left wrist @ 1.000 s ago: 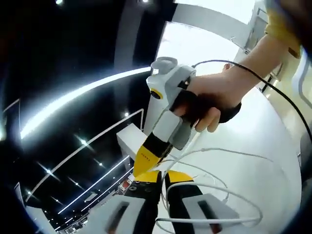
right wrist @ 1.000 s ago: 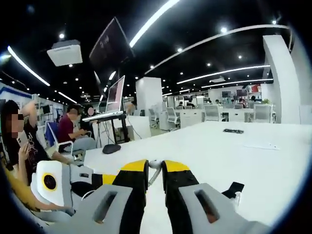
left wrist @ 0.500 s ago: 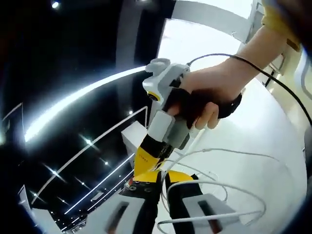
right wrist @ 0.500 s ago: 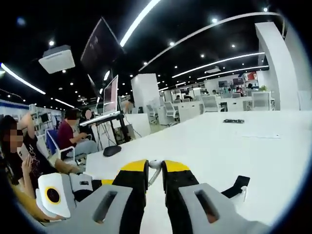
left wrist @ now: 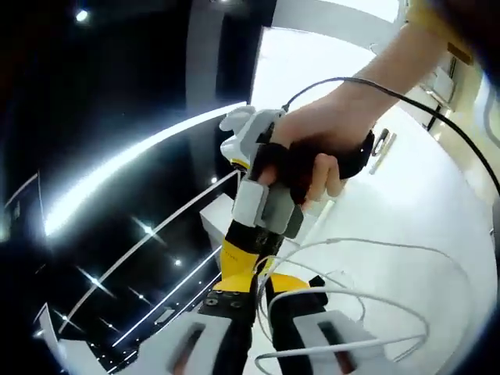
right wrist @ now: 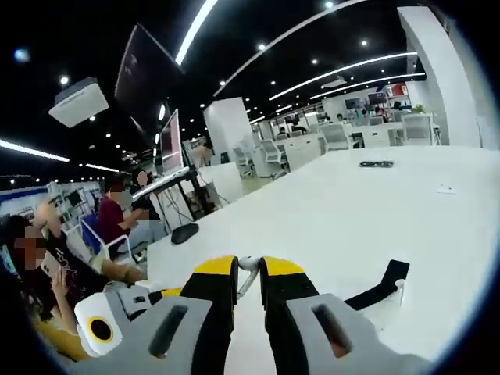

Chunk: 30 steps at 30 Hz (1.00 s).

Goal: Peel open the Velcro strap on the desktop, arrange the wired earphones neatly onto it, and close the Velcro strap to secure them.

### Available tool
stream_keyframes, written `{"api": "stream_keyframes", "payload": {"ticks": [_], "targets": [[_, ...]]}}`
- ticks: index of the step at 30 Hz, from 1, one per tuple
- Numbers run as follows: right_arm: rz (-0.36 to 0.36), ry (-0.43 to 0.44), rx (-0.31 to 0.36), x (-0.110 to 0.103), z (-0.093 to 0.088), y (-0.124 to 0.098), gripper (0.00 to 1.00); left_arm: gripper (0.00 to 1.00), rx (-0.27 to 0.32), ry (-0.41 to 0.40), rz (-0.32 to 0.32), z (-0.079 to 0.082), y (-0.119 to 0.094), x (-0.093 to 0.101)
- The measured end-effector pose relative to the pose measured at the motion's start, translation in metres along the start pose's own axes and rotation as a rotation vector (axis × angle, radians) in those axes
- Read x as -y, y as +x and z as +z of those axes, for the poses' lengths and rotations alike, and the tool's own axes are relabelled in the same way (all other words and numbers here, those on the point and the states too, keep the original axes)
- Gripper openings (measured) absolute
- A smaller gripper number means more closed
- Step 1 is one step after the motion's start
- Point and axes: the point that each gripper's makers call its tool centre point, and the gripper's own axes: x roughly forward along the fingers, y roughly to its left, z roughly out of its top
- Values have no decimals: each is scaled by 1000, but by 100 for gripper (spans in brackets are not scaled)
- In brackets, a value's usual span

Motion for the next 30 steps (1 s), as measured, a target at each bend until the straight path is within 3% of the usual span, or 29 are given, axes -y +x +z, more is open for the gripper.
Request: {"api": "stream_keyframes", "payload": {"ticks": [1,4,12,30], "targets": [[25,60,-19,2,-3,5,14,9,-1,11,-1,0,0,0],[35,92,-26,0,-5,6,14,9,-2,11,0,0,0,0],[31,108,-37,6,-4,9,14,9,3,11,8,1,0,-2],[84,208,-37,-2,-9,13,14,9,4,35,3,1,1,0]]}}
